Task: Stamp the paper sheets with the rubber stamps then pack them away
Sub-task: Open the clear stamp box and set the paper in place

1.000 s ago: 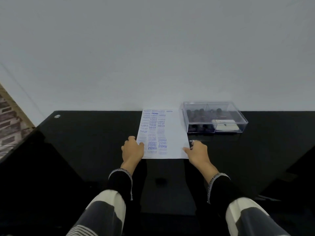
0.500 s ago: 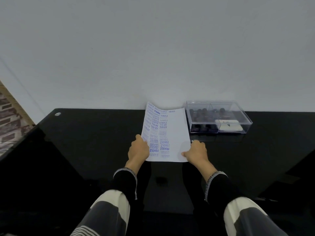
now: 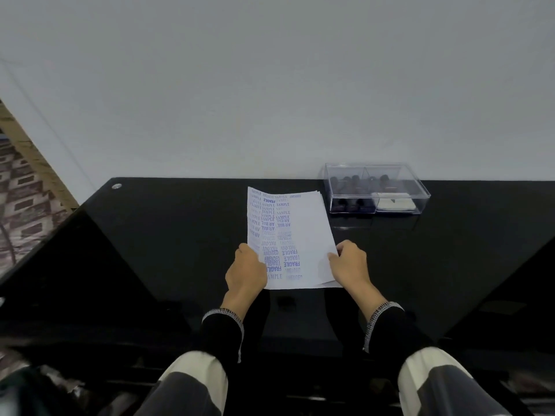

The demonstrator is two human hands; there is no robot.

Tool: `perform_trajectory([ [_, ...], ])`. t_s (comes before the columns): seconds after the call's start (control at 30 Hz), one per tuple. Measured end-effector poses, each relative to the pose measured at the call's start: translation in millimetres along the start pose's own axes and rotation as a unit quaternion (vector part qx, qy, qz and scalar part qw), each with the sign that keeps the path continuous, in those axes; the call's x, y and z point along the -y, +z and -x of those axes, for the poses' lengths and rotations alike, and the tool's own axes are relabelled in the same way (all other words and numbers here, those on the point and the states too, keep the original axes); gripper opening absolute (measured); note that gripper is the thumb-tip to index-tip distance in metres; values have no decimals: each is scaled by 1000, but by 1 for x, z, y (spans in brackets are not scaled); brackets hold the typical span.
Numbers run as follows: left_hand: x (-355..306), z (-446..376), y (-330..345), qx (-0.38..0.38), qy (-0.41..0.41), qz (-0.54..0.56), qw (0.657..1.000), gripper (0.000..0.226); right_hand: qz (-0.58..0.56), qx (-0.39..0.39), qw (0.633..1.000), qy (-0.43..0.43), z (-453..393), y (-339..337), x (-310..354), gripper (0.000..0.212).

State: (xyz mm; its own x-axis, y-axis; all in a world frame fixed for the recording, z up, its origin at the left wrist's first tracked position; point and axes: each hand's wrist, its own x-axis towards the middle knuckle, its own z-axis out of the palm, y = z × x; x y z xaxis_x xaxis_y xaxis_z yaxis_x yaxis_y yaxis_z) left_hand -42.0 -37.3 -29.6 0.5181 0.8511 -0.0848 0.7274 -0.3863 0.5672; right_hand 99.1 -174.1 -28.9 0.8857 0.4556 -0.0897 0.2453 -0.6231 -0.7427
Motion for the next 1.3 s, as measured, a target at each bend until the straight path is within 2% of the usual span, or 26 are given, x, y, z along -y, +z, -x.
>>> perform_trajectory([
  [0.07,3,12,6,-15,6,-38,999,21,7,8,1000,3,7,-5,-4,11],
  [0.2,7,25,19,-64,22,-187,980,62,60,2,998,-4,21,-8,-16,15],
  [0.33,5,25,20,-66,4,-223,973,61,95,-20,995,-32,29,-11,-26,28],
  [0.43,-5,19,15,-73,30,-197,977,58,95,-44,993,-51,25,-15,-32,31],
  [0.57,-35,-4,18,-43,159,-62,984,43,141,-118,980,-74,9,-30,-47,25],
  [0.67,-64,-22,31,-2,234,56,971,30,182,-150,968,-86,-10,-47,-70,27],
  [0.77,-93,-40,47,19,281,104,954,30,202,-135,965,-99,-25,-57,-88,32],
  [0.93,-131,-78,76,28,256,161,953,44,206,-156,959,-115,-31,-54,-94,30],
  [1.13,-153,-98,91,12,245,203,948,18,200,-168,959,-109,-35,-52,-97,26],
  [1.3,-155,-101,92,1,234,193,953,11,194,-164,961,-109,-35,-53,-97,28],
])
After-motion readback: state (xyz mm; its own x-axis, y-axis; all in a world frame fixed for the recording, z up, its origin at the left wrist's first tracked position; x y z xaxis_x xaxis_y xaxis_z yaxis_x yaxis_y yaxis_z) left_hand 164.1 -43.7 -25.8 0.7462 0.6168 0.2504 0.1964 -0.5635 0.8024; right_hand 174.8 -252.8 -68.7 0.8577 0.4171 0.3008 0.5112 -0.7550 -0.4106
